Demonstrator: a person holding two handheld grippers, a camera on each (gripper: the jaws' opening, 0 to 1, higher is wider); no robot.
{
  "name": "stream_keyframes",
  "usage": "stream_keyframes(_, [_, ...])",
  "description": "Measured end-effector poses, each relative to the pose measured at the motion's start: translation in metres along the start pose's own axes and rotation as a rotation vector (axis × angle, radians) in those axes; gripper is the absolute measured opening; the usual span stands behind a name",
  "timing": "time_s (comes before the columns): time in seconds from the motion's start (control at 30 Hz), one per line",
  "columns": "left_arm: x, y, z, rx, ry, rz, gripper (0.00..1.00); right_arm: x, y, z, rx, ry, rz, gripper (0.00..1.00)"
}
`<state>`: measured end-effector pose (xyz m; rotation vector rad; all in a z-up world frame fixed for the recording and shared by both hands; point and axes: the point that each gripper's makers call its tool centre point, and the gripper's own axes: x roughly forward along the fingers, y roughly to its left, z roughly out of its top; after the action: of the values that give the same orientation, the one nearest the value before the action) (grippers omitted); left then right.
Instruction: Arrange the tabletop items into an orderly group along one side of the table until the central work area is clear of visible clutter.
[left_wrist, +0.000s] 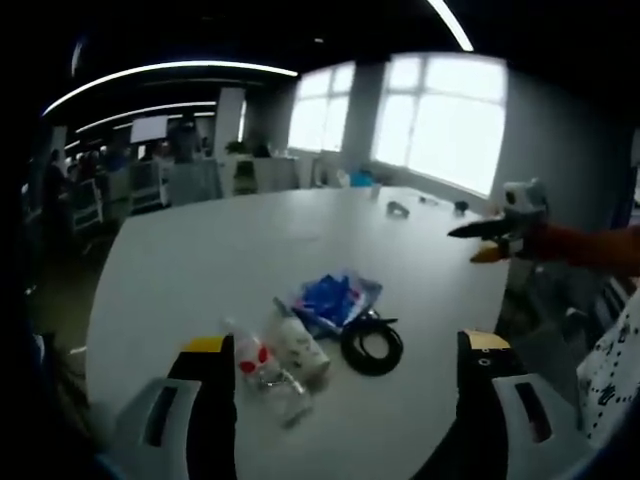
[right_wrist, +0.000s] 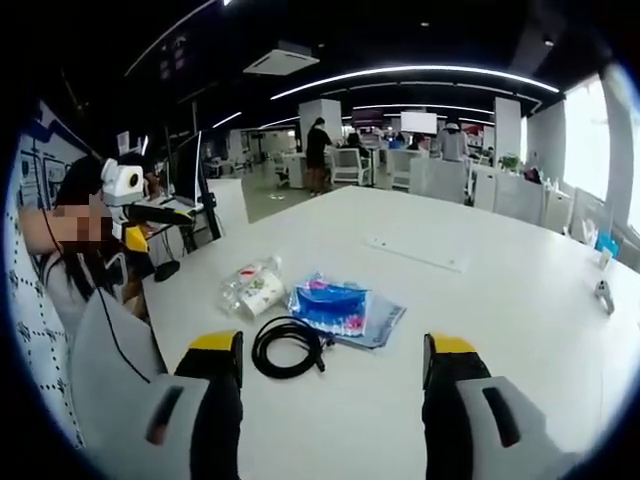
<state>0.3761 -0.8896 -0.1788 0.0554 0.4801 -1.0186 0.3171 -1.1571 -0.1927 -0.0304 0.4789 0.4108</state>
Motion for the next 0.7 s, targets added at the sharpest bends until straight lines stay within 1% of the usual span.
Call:
stream_keyframes(0.37, [0.032,0.005,0.013,0.024,0.012,-0.034,0.88,0.02,-0.007,0.01,-0.01,-0.001,0.014,0.7])
stream_keyframes(0.7, [0.054,0.008,0.021,0.031,0.015,-0.055,0.87,0.037,-0.008,0.021,-0.014,-0.011,0.031,0.68])
